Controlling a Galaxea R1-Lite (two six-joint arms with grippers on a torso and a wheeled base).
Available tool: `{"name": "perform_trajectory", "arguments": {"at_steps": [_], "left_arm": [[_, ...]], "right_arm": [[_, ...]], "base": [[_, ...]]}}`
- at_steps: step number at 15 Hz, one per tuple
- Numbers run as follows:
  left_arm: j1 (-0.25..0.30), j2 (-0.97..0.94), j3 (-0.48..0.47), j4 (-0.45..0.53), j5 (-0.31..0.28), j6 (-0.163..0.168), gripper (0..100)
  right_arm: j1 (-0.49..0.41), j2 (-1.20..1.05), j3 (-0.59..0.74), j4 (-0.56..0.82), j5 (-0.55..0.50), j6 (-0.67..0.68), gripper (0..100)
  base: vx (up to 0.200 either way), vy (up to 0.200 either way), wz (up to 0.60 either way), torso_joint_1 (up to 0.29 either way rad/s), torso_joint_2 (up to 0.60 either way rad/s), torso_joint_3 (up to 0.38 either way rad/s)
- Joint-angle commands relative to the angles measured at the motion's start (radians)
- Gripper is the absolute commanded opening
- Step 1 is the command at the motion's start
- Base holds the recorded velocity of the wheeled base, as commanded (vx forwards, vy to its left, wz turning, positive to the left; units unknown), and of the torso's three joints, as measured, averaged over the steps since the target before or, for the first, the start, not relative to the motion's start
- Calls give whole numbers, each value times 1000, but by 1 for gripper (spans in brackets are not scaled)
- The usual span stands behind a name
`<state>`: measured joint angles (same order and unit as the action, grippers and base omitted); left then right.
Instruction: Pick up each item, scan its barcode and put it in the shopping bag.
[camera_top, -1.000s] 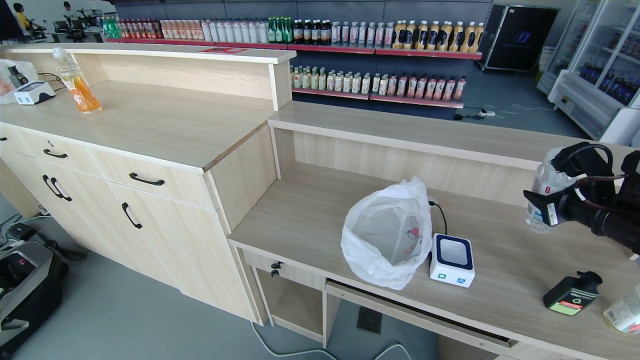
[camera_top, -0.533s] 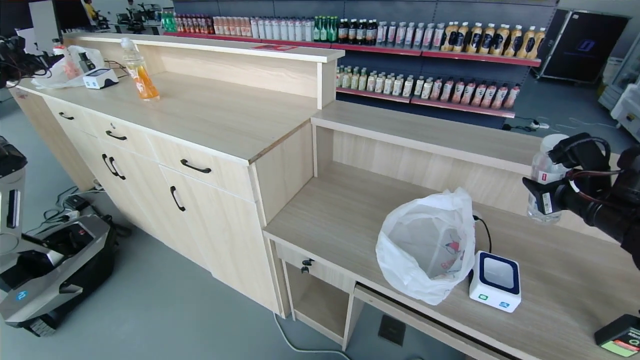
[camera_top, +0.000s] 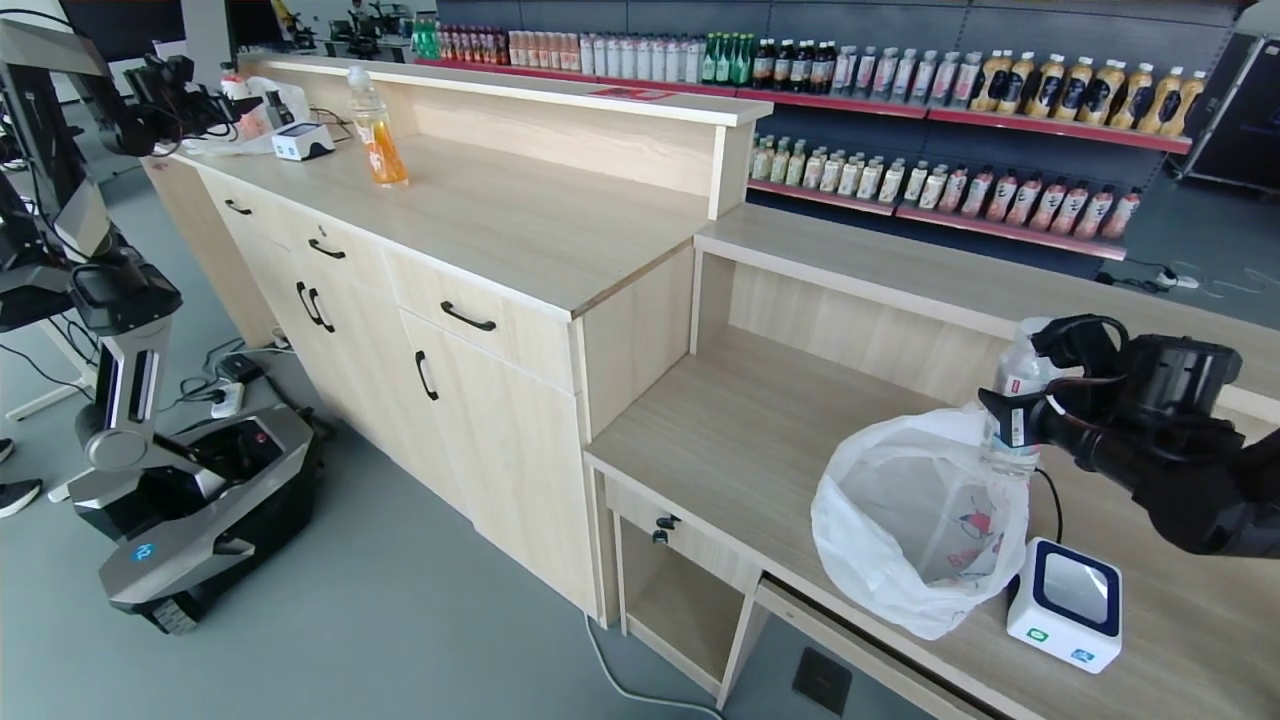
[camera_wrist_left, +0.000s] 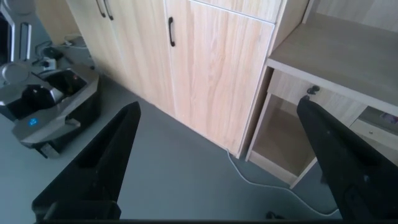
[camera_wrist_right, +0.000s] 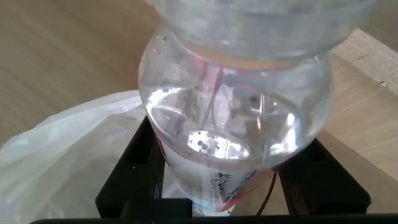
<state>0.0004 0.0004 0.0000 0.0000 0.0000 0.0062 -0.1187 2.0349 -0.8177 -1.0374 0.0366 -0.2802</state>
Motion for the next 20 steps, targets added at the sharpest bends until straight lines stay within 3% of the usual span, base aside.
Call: {"name": "perform_trajectory", "arguments": {"at_steps": [1,5,10,20], "left_arm": [[1,0,0,0,0,0,100],[1,0,0,0,0,0,100],[1,0,0,0,0,0,100],[1,0,0,0,0,0,100]], "right_arm": [[-2,179,-66,-21,9,36,0],[19,292,-127,-119,66,38,0],[34,439,-291,-127,75,39,0],[34,528,-330,-158,80,46,0]], "base": [[0,0,0,0,0,0],[0,0,0,0,0,0],[0,0,0,0,0,0],[0,0,0,0,0,0]]}}
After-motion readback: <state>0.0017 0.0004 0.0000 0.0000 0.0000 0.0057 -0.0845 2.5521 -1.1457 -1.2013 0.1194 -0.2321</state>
